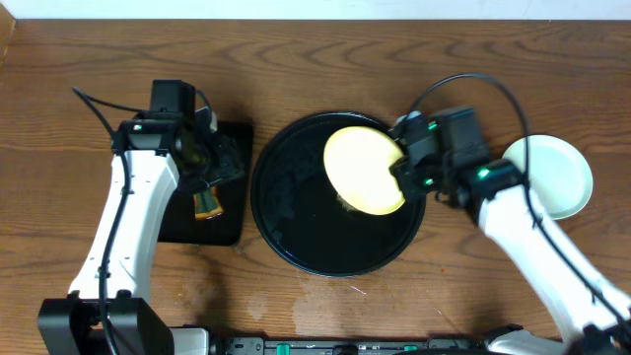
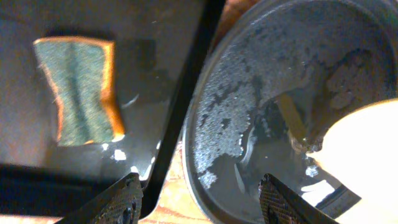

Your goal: Clean dirty plates on tray and stack at the side

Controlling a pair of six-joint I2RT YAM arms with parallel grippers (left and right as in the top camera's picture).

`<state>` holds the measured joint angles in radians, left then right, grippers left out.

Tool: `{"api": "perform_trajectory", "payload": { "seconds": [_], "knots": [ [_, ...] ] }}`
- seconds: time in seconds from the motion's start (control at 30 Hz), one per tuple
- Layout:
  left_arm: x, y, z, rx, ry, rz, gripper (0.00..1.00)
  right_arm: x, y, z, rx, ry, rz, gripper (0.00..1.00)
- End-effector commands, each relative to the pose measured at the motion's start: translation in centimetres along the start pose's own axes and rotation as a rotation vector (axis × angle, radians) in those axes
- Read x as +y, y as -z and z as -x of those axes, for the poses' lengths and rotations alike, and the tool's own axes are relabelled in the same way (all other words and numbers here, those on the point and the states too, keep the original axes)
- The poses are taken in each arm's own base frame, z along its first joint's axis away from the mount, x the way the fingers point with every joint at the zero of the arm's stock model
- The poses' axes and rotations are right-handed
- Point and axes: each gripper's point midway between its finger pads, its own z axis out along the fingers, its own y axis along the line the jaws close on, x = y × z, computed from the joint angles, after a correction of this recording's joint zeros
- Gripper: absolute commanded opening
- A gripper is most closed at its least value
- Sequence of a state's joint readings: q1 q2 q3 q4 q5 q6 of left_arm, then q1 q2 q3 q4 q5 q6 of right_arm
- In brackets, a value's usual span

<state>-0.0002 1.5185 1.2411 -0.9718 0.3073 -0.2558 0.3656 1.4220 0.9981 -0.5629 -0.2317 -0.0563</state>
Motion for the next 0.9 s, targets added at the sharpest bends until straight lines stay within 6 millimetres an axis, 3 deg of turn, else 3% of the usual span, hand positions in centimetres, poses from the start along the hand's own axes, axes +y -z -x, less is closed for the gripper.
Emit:
{"api": "perform_trajectory", "payload": {
  "seconds": [0.0, 0.13, 0.23, 0.33, 0.57, 0.63, 0.87],
  "knots": [
    [0.7, 0.3, 0.2, -0.002, -0.014, 0.017, 0.62, -0.8, 2.7, 1.6, -0.076, 0.1, -0.266, 0.01],
    [0.8, 0.3, -0.2, 0.015, -0.029, 0.022, 0.61, 1.0, 4.8, 2.6, -0.139, 0.21, -0.365, 0.01],
    [0.7, 0.7, -0.4, 0.013, -0.036, 0.02, 0.56, 3.8, 5.6, 2.9, -0.174, 0.306, -0.338, 0.01],
    [0.4, 1.7, -0.4, -0.023, -0.045, 0.007, 0.56, 4.8, 6.0, 2.9, -0.189, 0.338, -0.353, 0.01],
    [-0.9, 6.8, -0.4, -0.203, -0.145, -0.035, 0.57, 6.5, 6.4, 3.0, -0.217, 0.399, -0.409, 0.01],
    [-1.2, 8.1, -0.8, -0.243, -0.155, -0.046, 0.61, 6.5, 6.8, 3.4, -0.235, 0.404, -0.442, 0.01],
    [-1.2, 9.6, -2.0, -0.266, -0.161, -0.052, 0.74, 6.2, 7.9, 4.5, -0.294, 0.394, -0.526, 0.01]
  ]
}}
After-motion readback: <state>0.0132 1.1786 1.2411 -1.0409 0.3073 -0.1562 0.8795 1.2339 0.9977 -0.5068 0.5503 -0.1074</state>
